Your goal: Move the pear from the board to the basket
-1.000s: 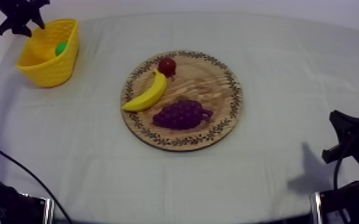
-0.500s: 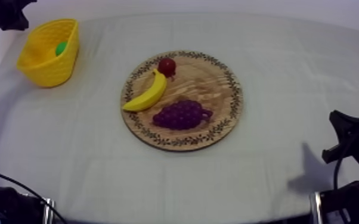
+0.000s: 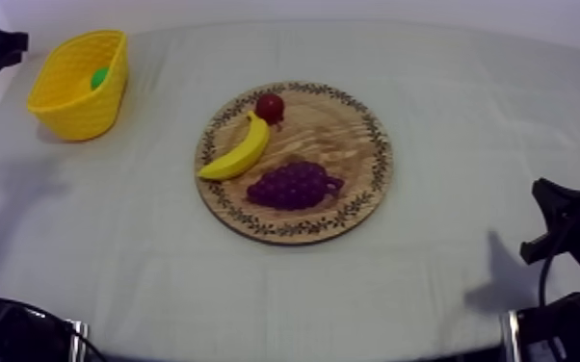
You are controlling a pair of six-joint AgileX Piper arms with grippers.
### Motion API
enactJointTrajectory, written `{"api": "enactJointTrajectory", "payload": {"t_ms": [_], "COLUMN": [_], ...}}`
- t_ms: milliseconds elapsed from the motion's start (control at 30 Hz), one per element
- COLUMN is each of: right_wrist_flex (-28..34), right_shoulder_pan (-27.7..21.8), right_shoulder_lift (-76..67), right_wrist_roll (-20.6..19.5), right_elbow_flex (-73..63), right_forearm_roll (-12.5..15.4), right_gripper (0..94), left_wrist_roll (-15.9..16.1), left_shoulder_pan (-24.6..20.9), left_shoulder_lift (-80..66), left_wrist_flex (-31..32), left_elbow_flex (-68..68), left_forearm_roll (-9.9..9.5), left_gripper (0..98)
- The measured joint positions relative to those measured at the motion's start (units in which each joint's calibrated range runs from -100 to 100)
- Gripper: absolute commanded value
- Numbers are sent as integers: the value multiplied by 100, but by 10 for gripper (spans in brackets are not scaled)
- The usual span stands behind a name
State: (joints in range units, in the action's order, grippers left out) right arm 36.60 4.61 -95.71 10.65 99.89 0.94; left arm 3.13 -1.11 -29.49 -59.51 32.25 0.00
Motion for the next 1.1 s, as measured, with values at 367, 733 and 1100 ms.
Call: {"api": "enactJointTrajectory", "payload": {"t_ms": [367,733,1100], "right_wrist_flex": [0,0,0], "right_shoulder_pan": [0,0,0], "right_shoulder_lift": [0,0,0], "right_wrist_roll": [5,-3,0], "right_elbow_flex": [0,0,0], "right_forearm_roll": [0,0,0], "right_gripper": [4,4,4], "left_wrist_roll": [520,431,245], "left_shoulder_pan": [411,516,485], "left_shoulder_lift": [-2351,-4677,-6697], "left_wrist_flex": [1496,2104,1842], "left_elbow_flex": [2328,4636,6270], "left_forearm_roll": [0,-157,-268], "left_gripper": [1,0,5]}}
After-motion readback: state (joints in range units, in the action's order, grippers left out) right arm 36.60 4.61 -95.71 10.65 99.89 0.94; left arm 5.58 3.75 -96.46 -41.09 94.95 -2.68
